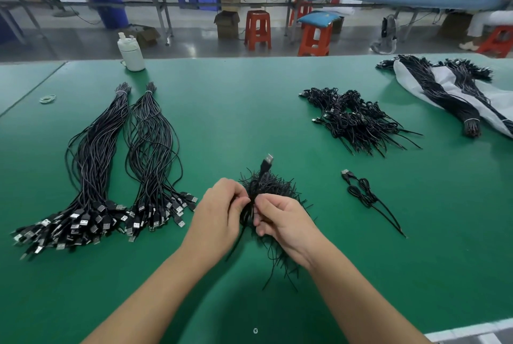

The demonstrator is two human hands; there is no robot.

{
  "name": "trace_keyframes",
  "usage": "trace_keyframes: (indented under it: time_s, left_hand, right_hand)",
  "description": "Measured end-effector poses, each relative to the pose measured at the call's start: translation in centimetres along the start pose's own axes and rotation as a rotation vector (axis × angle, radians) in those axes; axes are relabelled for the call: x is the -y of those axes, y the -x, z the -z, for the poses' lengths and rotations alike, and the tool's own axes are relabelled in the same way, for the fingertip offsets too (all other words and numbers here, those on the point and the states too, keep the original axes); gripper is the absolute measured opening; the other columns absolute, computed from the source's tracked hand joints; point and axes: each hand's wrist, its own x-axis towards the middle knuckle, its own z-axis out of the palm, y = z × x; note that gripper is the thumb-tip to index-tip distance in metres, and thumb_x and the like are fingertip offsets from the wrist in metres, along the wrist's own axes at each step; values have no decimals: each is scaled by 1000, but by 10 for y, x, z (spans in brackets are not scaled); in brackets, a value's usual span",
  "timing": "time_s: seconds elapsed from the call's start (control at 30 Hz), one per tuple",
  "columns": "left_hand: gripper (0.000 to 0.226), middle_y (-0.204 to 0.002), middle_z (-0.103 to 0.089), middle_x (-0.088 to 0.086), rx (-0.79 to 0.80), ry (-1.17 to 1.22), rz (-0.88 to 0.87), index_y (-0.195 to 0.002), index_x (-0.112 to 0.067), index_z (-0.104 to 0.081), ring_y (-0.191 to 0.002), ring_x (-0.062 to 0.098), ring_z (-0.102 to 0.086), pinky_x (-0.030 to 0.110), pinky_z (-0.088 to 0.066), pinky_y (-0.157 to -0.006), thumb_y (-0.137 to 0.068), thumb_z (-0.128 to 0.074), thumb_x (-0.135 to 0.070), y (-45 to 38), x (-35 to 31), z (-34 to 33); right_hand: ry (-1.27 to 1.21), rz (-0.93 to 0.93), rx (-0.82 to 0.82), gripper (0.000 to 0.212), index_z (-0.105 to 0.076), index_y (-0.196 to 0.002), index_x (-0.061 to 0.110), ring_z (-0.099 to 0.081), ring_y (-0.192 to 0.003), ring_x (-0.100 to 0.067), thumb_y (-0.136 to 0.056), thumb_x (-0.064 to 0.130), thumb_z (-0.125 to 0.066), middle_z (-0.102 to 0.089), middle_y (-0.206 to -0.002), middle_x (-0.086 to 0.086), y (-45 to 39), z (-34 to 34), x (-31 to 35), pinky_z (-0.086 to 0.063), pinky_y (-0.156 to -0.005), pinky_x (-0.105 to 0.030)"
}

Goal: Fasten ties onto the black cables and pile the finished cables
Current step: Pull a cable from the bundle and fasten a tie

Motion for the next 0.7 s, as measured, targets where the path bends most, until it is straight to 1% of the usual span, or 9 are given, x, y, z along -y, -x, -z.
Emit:
trace_keyframes:
  time_s: [0.07, 0.13, 0.17, 0.23, 0.3, 0.4, 0.47, 0.6, 0.7]
  left_hand:
    - [12, -84, -51, -10, 3, -111, -128, -87, -17, -55, -75, 15, -45, 28, -37, -72, -96, -48, -21, 0, 2, -1]
    - [14, -86, -53, -4, 8, -172, -235, -88, -15, -55, -75, 18, -43, 27, -36, -73, -97, -47, -22, 1, 5, -3]
    - [13, -86, -53, -3, 10, -173, -247, -88, -15, -55, -76, 18, -43, 26, -36, -74, -97, -47, -22, 2, 5, -4]
    - [13, -88, -53, -6, 21, -146, -207, -90, -17, -55, -77, 18, -45, 26, -37, -74, -97, -46, -24, 2, 7, -5]
    - [11, -87, -52, -11, 31, -80, -116, -90, -19, -55, -78, 13, -48, 25, -39, -75, -97, -49, -24, 2, 6, -5]
    - [11, -81, -56, -17, 2, 38, 14, -88, -21, -58, -79, -2, -53, 8, -36, -74, -96, -59, -14, 0, 7, -3]
    - [17, -80, -61, -19, 10, 91, 91, -85, -26, -60, -81, -2, -57, 5, -38, -71, -93, -65, -12, -2, 8, -1]
    - [23, -75, -65, -20, 90, 201, 225, -81, -31, -62, -71, 3, -58, 18, -44, -68, -91, -67, -10, -5, 13, 2]
    - [22, -75, -64, -25, 148, 217, 227, -83, -28, -62, -70, 1, -57, 15, -42, -68, -91, -67, -8, -4, 13, 3]
  right_hand:
    - [-38, -8, -2, 21, -72, -82, 14, -53, -57, -11, -97, 21, -60, -59, -66, -2, -1, -1, -1, -45, -52, -23]
    - [-48, -39, -67, 12, -67, -104, 9, -52, -54, -13, -100, 15, -58, -60, -65, -2, -4, -1, -2, -42, -49, -26]
    - [-55, -47, -95, 12, -62, -110, 10, -51, -52, -14, -99, 14, -58, -60, -64, -3, -4, 0, -2, -41, -49, -27]
    - [-72, -17, -87, 9, -60, -107, 14, -52, -52, -15, -100, 11, -57, -59, -63, -3, -4, 0, -2, -43, -49, -27]
    - [-92, 18, -38, 12, -66, -102, 14, -56, -56, -16, -99, 7, -56, -62, -68, -8, -1, 0, -1, -49, -54, -27]
    - [-112, 35, 29, 24, -67, -116, 3, -63, -71, -19, -96, -4, -55, -68, -86, -14, 1, 2, 0, -57, -73, -29]
    - [-78, 59, 36, 28, -64, -121, 0, -65, -81, -19, -96, -7, -54, -69, -93, -13, 2, 2, -2, -56, -82, -30]
    - [-17, 84, -20, 23, -65, -117, -1, -67, -81, -19, -98, -4, -53, -72, -90, -11, 2, -2, -5, -57, -83, -29]
    - [79, 101, -67, 20, -70, -103, 6, -63, -72, -16, -100, -1, -51, -71, -81, -6, 3, -4, -4, -57, -76, -27]
